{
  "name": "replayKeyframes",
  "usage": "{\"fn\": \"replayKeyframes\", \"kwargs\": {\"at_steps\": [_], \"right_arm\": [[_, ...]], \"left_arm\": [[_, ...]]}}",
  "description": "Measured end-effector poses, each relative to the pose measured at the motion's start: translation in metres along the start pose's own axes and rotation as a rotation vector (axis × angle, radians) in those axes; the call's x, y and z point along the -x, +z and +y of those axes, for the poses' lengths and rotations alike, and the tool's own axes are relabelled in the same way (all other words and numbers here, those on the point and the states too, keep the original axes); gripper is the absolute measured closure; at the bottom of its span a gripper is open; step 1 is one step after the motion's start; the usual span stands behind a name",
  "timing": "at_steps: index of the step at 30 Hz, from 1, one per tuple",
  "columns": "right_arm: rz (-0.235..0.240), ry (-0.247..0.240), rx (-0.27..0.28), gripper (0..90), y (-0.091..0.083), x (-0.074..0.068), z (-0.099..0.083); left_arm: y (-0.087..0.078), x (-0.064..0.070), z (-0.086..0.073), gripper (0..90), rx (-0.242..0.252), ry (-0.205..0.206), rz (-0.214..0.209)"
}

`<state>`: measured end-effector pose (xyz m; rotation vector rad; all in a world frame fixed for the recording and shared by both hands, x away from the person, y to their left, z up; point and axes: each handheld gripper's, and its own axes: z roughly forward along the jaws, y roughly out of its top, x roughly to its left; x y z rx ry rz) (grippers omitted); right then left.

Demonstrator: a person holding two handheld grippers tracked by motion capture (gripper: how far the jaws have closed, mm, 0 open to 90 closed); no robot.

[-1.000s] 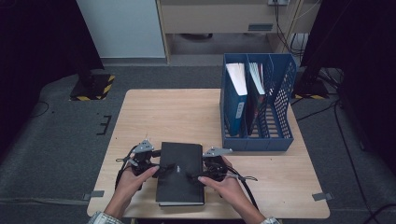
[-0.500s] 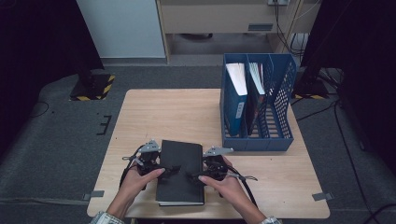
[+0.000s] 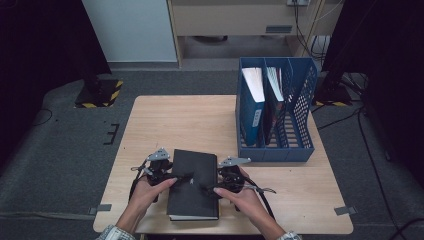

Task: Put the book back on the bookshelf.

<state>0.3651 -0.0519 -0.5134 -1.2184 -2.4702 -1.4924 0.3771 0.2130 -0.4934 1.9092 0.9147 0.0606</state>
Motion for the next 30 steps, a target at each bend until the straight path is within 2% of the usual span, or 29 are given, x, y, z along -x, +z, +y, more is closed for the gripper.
{"fn": "replayKeyframes", "kwargs": {"at_steps": [4,15,18,21,25,30], "right_arm": [[0.008,0.008,0.001,0.1,0.0,0.003,0.0],[0.019,0.008,0.006,0.1,0.0,0.006,0.0],[0.019,0.014,0.006,0.1,0.0,0.006,0.0],[0.024,0.02,0.008,0.1,0.0,0.007,0.0],[0.026,0.021,0.009,0.4,-0.001,0.007,0.0],[0.025,0.019,0.007,0.5,-0.001,0.007,0.0]], "left_arm": [[-0.002,-0.002,0.001,40.0,0.013,-0.01,-0.007],[0.0,-0.006,0.004,40.0,-0.012,-0.022,-0.03],[0.003,-0.006,0.007,34.4,-0.032,0.001,-0.035],[0.006,-0.007,0.009,27.5,-0.031,0.019,-0.051],[0.011,-0.011,0.011,22.7,-0.009,0.019,-0.072],[0.016,-0.014,0.014,21.1,-0.007,0.01,-0.079]]}}
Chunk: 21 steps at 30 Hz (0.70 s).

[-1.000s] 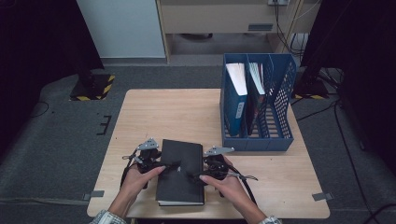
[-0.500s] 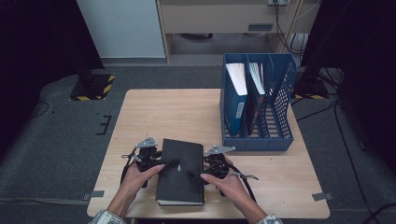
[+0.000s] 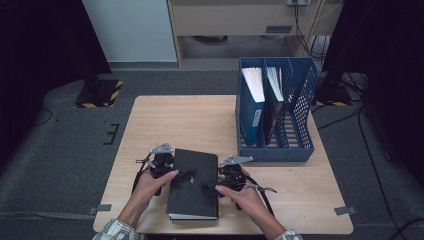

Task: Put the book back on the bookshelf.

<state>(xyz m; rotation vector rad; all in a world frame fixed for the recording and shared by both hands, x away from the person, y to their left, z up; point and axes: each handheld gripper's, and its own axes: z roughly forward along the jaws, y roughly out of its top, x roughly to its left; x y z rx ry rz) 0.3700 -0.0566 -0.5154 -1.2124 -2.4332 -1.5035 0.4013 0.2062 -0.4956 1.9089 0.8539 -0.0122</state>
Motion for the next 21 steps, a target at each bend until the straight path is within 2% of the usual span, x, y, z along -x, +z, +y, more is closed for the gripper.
{"fn": "replayKeyframes", "kwargs": {"at_steps": [3,13,14,18,21], "right_arm": [[0.0,-0.003,0.002,0.4,0.0002,0.0003,0.0003],[-0.008,-0.006,0.002,0.1,-0.0001,0.0005,0.0004],[-0.009,-0.005,0.002,0.1,0.0,0.0004,0.0004],[-0.012,-0.012,0.0,0.2,0.0003,0.0007,0.0002],[-0.011,-0.012,0.0,0.1,0.0006,0.0008,0.0001]], "left_arm": [[0.003,0.0007,0.0009,16.6,0.002,0.005,0.001],[0.0057,-0.0009,-0.0015,15.7,0.03,0.01,-0.006],[0.0051,-0.0008,-0.0016,17.2,0.031,0.008,0.005],[0.0011,-0.003,-0.0006,32.4,0.025,-0.016,0.037],[-0.0003,-0.0027,0.0006,37.4,0.019,-0.018,0.045]]}}
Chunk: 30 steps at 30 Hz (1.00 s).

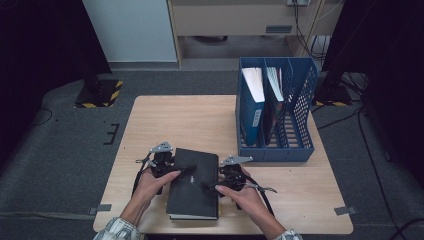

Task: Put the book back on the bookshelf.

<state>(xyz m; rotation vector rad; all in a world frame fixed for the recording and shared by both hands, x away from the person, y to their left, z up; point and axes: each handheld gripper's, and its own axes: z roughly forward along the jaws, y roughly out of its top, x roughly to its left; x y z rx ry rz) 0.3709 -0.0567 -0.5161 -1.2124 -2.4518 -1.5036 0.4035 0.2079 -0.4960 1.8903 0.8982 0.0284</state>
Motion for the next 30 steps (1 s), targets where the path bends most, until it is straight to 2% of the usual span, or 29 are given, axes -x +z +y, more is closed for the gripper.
{"fn": "replayKeyframes", "kwargs": {"at_steps": [6,11,17,24,27,30], "right_arm": [[0.01,0.011,0.002,0.1,0.0,0.003,0.0],[0.021,0.026,0.005,0.1,-0.001,0.005,0.0],[0.033,0.021,0.013,0.0,-0.002,0.007,0.001],[0.075,0.051,0.02,0.0,-0.001,0.014,0.0],[0.1,0.081,0.017,0.0,0.0,0.018,-0.001],[0.11,0.086,0.017,0.0,0.0,0.019,-0.001]], "left_arm": [[-0.003,0.002,0.002,45.3,0.013,-0.019,-0.003],[-0.005,0.006,0.006,47.6,0.014,0.0,0.008],[-0.008,0.011,0.008,50.2,0.022,0.007,0.015],[-0.01,0.013,0.01,51.9,0.033,0.004,0.013],[-0.01,0.014,0.011,52.4,0.036,0.004,0.011],[-0.01,0.014,0.011,52.4,0.038,0.003,0.009]]}}
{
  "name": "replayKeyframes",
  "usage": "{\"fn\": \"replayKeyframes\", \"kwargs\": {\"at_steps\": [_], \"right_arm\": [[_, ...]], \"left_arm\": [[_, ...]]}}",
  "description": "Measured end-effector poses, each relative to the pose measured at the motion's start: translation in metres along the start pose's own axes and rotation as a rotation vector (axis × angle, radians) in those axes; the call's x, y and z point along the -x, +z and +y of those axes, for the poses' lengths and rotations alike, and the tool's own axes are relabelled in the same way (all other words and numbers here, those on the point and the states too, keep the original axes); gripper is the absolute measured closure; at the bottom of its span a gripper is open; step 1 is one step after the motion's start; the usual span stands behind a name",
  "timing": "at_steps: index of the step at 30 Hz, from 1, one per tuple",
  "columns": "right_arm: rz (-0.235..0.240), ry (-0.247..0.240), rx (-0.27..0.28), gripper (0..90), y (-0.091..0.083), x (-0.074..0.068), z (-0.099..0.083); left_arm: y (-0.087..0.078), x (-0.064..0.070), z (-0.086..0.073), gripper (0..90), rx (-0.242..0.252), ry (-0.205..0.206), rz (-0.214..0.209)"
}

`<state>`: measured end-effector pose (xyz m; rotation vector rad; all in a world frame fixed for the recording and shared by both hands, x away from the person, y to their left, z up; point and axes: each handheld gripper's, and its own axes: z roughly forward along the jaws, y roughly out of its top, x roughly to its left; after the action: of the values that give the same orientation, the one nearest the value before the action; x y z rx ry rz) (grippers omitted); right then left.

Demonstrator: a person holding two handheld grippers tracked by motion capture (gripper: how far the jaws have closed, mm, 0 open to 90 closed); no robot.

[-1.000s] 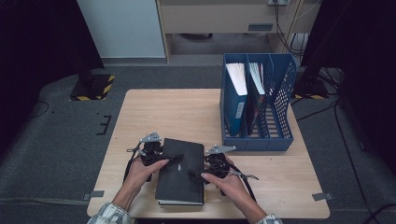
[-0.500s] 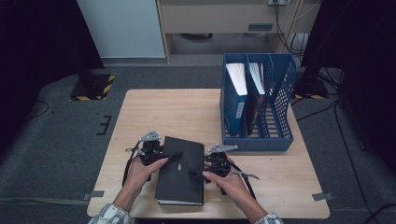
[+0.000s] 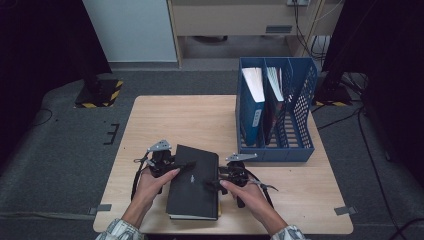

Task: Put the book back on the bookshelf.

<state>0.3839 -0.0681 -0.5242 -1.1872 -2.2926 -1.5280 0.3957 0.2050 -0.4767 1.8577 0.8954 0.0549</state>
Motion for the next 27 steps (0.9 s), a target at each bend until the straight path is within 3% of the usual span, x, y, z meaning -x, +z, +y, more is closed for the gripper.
{"fn": "replayKeyframes", "kwargs": {"at_steps": [6,12,17,21,27], "right_arm": [[0.0,0.0,-0.001,0.0,0.0,-0.001,0.002],[-0.027,-0.045,0.003,0.3,0.007,-0.007,0.011],[-0.026,-0.051,0.002,0.5,0.015,-0.009,0.017],[-0.031,-0.051,-0.004,0.6,0.015,-0.009,0.015],[-0.032,-0.041,-0.027,0.5,0.016,-0.008,0.012]], "left_arm": [[-0.002,0.001,0.005,53.5,0.0,0.006,0.004],[-0.01,-0.004,0.009,56.0,0.025,-0.011,0.019],[-0.015,-0.008,0.008,56.8,0.029,-0.024,0.032],[-0.012,-0.011,0.007,56.8,-0.016,-0.036,0.049],[-0.009,-0.02,0.003,53.6,-0.057,-0.065,0.017]]}}
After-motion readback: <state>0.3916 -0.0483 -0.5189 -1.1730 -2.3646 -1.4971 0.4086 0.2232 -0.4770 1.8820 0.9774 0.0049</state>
